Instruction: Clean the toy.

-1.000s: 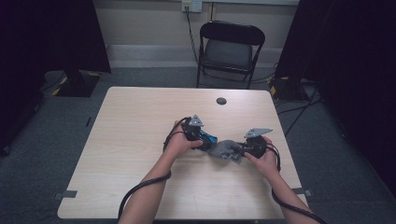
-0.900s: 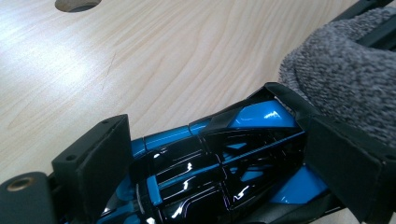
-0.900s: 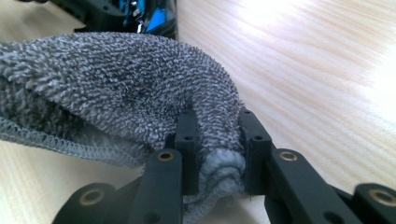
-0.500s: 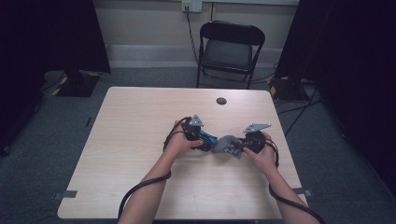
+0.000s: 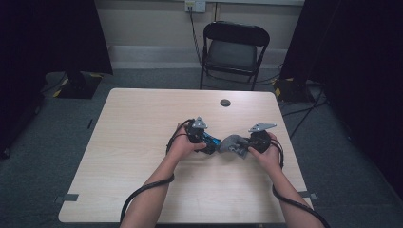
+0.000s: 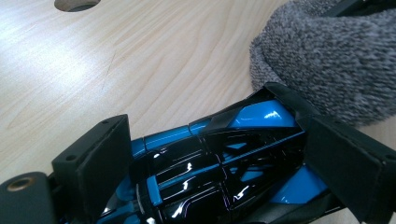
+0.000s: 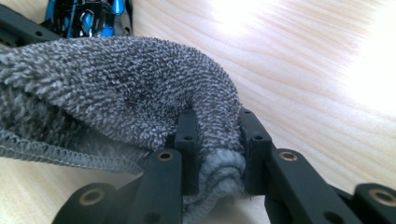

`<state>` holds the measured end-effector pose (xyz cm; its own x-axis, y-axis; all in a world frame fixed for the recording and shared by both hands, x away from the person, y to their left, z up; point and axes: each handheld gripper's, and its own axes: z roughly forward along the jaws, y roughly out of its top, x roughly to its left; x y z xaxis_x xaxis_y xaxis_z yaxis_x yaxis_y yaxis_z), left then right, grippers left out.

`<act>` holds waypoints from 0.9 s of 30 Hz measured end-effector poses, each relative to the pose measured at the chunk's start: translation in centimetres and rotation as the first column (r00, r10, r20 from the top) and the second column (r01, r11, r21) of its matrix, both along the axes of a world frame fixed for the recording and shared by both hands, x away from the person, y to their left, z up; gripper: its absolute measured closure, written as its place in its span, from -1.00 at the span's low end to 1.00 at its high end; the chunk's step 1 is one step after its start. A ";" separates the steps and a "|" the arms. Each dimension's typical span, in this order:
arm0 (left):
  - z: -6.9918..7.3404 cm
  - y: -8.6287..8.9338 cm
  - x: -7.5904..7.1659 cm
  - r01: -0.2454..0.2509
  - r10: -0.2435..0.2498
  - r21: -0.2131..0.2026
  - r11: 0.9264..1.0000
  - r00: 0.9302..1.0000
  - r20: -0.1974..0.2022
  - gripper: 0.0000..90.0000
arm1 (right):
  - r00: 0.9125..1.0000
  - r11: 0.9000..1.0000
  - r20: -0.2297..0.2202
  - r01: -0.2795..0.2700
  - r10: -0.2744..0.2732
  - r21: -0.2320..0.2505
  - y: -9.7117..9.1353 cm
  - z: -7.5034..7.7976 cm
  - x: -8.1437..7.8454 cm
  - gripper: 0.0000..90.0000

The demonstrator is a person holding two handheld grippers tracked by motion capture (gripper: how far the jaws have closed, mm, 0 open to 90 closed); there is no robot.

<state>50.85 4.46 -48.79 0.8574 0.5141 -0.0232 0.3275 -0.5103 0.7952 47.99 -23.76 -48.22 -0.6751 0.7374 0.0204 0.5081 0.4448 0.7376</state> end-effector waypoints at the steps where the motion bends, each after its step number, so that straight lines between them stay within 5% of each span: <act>1: 0.0 0.0 0.0 0.000 0.000 0.000 1.000 1.000 0.000 -0.83 | 1.000 1.000 0.000 0.008 -0.008 0.000 0.0 0.0 0.1 0.63; 27: 0.0 0.0 0.0 -0.001 0.001 0.000 1.000 1.000 0.000 -0.83 | 0.994 0.993 0.002 0.113 -0.113 0.026 -0.9 0.5 0.8 0.63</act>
